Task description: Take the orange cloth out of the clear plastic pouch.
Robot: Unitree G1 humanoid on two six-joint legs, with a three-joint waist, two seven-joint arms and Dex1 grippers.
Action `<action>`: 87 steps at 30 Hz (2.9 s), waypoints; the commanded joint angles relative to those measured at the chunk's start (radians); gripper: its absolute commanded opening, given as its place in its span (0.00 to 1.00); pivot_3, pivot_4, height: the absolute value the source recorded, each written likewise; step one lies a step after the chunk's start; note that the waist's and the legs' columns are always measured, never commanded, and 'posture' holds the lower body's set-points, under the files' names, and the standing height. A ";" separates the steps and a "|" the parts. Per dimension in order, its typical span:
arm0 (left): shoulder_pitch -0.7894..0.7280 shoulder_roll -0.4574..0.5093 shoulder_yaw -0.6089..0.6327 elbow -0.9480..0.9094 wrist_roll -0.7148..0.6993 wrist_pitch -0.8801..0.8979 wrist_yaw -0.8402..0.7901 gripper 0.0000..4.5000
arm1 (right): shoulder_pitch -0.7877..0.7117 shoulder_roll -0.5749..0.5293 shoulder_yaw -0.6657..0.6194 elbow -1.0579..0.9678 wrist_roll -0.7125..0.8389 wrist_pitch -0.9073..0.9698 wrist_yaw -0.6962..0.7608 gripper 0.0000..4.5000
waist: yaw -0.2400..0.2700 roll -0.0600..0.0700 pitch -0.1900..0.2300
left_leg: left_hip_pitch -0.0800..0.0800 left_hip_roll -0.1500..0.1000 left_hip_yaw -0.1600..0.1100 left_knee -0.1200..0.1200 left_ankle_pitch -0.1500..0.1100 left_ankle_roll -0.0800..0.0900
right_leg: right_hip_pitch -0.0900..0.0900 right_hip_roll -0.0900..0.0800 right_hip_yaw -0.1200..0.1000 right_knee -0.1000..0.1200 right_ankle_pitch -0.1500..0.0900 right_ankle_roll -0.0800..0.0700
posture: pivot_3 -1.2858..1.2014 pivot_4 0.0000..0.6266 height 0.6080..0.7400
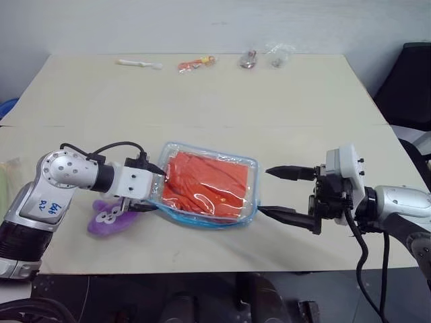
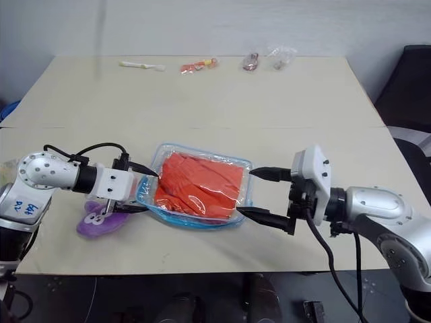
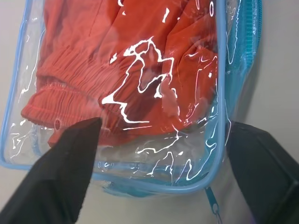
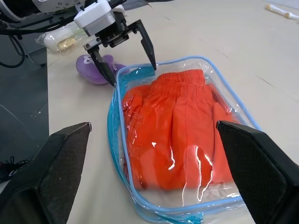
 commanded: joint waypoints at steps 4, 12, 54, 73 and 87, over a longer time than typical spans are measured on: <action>0.026 -0.010 0.027 -0.052 -0.060 0.041 -0.012 0.45 | 0.017 -0.008 -0.025 -0.042 -0.032 -0.029 0.014 1.00 | 0.002 0.000 0.000 | 0.000 0.000 0.000 0.000 0.000 0.000 | 0.000 0.000 0.000 0.000 0.000 0.000 | 0.52 0.24 1.00; 0.113 -0.014 0.095 -0.216 -0.211 0.287 0.013 0.01 | 0.054 0.003 -0.017 -0.059 -0.075 -0.044 0.024 1.00 | 0.003 0.000 0.000 | 0.000 0.000 -0.001 0.000 0.000 0.000 | 0.000 0.000 0.000 0.000 0.000 0.000 | 0.52 0.24 1.00; 0.029 -0.253 0.064 -0.416 -0.255 0.768 0.380 0.00 | -0.115 0.301 0.468 0.371 -1.097 -0.675 -0.111 0.42 | -0.006 -0.001 -0.001 | 0.002 0.000 -0.003 0.002 0.000 0.000 | 0.001 0.000 0.000 0.000 0.000 0.000 | 0.52 0.24 1.00; 0.016 -0.252 0.064 -0.425 -0.258 0.769 0.385 0.00 | -0.202 0.336 0.511 0.540 -1.295 -0.756 -0.145 0.77 | -0.008 -0.001 -0.001 | 0.002 0.000 -0.003 0.003 0.000 0.000 | 0.002 0.000 0.000 0.000 0.000 0.000 | 0.52 0.24 1.00; 0.015 -0.264 0.060 -0.421 -0.254 0.767 0.409 0.00 | -0.287 0.361 0.581 0.661 -1.405 -0.735 -0.124 0.55 | -0.008 -0.001 -0.001 | 0.002 0.000 -0.004 0.004 0.000 0.000 | 0.002 0.000 0.000 0.001 0.000 0.000 | 0.52 0.24 1.00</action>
